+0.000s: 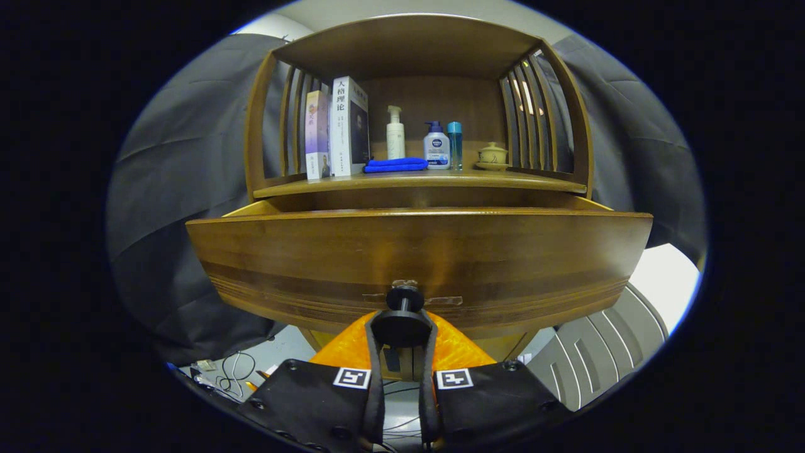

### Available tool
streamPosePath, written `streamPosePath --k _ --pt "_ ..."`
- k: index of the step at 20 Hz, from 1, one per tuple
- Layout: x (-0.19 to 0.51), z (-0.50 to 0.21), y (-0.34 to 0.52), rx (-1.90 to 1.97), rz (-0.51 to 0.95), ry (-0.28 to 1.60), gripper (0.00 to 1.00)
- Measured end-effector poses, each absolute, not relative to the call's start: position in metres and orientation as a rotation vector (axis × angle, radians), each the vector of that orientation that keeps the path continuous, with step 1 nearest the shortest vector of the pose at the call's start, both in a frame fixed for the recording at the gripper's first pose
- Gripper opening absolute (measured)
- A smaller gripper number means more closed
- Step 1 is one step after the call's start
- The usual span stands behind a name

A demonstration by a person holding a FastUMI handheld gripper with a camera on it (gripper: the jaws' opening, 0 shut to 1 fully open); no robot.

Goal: Pull open the drawer, take out the items inside it, and place them on the countertop above the cabinet.

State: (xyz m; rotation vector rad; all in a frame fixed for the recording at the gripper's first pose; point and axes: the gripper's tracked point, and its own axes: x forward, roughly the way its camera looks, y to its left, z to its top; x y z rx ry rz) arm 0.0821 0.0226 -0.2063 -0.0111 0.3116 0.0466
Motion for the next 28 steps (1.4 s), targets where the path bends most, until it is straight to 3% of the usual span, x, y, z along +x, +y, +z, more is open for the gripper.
streamPosePath --k 21,25,28 --pt "0.021 -0.215 0.029 -0.018 0.099 0.359 0.26" --pt "0.013 -0.211 0.025 0.004 0.109 0.389 0.46" --pt "0.004 -0.205 0.01 -0.015 0.1 0.398 0.73"
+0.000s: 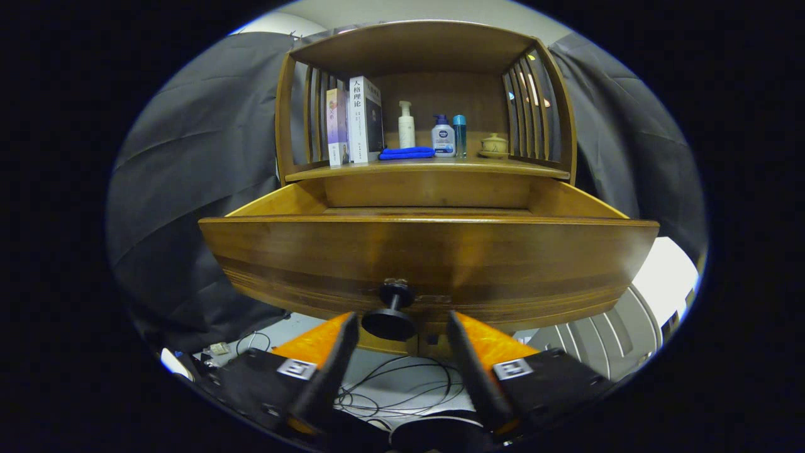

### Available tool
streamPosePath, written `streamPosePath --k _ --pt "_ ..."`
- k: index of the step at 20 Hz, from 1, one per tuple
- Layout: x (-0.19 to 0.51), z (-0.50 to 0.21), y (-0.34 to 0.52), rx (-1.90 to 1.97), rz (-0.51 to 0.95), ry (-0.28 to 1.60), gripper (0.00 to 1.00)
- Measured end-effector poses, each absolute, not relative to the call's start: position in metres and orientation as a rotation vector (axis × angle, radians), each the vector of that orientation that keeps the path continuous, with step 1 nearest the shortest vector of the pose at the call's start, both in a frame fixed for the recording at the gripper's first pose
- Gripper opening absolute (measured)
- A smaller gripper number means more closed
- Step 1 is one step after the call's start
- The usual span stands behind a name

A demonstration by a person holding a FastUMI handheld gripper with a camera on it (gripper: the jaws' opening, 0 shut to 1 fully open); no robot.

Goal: Pull open the drawer, take out the items inside it, and place them on the countertop above the cabinet.

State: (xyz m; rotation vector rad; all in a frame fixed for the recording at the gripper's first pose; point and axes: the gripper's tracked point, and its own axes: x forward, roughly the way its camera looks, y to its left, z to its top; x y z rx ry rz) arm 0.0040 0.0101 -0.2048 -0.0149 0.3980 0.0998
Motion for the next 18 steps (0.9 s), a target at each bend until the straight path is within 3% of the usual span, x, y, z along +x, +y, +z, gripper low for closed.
streamPosePath --k 3,18 --pt "-0.007 -0.191 -0.003 -0.005 0.088 0.389 1.0" --pt "0.001 -0.063 -0.041 -0.081 0.07 0.23 1.0"
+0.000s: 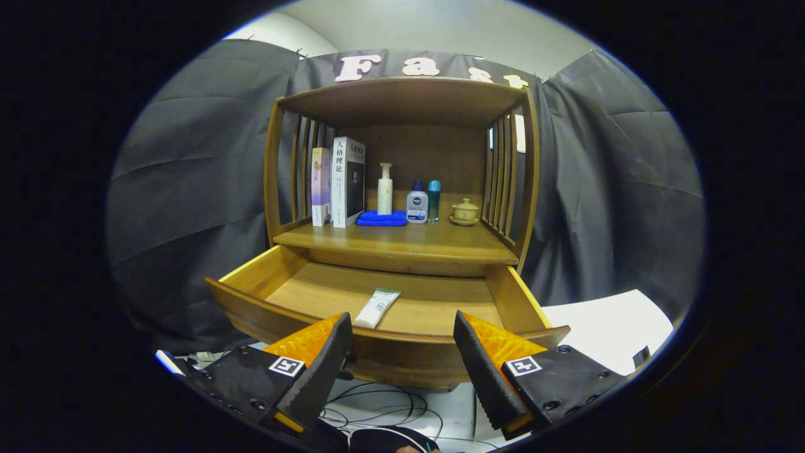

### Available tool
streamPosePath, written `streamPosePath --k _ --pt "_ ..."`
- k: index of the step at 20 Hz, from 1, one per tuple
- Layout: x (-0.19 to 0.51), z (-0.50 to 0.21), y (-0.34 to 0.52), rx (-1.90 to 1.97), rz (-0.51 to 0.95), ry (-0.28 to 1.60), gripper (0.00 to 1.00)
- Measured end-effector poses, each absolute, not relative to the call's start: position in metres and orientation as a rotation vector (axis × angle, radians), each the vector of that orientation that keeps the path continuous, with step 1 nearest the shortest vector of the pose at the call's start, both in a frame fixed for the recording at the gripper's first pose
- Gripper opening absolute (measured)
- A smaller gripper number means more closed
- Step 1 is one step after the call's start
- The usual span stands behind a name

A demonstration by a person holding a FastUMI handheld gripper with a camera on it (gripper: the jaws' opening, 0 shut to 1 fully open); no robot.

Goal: Pull open the drawer, take out the items inside it, and place them on the countertop above the cabinet.

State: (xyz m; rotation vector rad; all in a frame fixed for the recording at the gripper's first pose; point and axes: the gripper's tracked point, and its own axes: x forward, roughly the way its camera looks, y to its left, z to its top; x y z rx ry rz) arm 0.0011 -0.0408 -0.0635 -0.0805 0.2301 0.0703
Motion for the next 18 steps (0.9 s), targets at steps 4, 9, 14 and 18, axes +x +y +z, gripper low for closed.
streamPosePath --k 4,9,14,18 --pt "0.021 -0.044 -0.04 -0.048 0.085 0.232 1.0" --pt "0.049 -0.01 -0.05 -0.123 0.05 0.182 1.0" --pt "0.077 0.005 -0.029 -0.09 0.102 0.194 1.0" --pt "0.102 0.002 -0.021 -0.109 0.131 0.241 1.0"
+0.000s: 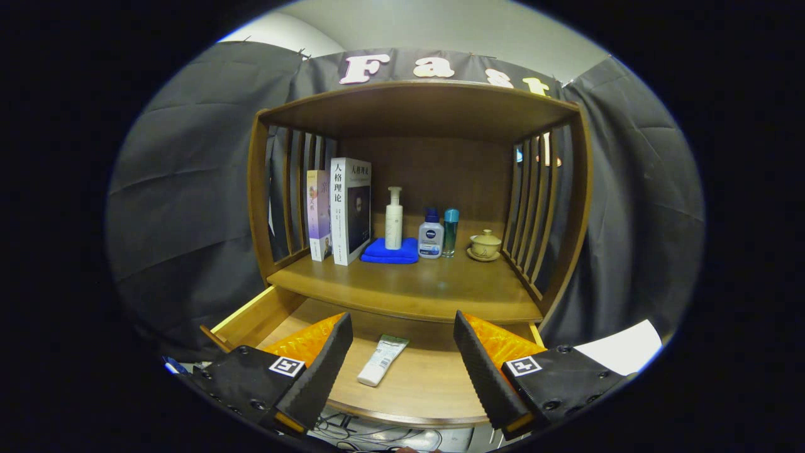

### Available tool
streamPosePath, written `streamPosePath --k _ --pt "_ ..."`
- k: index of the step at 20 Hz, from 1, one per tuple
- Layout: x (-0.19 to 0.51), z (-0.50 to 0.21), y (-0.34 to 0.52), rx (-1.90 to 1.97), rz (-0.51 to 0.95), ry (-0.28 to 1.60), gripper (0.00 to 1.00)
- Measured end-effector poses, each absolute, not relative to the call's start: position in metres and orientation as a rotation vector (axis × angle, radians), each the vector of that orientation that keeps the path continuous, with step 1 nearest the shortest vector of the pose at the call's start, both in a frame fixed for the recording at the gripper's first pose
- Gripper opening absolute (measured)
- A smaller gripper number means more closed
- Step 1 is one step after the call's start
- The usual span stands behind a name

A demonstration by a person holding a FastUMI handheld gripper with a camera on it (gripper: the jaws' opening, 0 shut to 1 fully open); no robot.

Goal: Pull open the drawer, take out the items inside it, and place them on the countertop above the cabinet.

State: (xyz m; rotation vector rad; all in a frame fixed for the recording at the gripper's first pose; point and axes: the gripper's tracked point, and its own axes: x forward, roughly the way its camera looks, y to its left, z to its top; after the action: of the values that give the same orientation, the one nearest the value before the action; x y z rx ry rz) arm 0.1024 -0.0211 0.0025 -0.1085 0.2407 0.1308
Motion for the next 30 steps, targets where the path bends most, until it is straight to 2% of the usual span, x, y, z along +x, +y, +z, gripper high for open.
streamPosePath --k 9,13,22,30 --pt "0.158 -0.04 0.006 -0.172 0.218 0.429 1.0" --pt "0.174 -0.072 0.017 -0.12 0.252 0.591 1.0" --pt "0.195 -0.145 0.005 -0.258 0.213 0.885 1.0" --pt "0.205 -0.18 -0.002 -0.278 0.194 1.051 0.97"
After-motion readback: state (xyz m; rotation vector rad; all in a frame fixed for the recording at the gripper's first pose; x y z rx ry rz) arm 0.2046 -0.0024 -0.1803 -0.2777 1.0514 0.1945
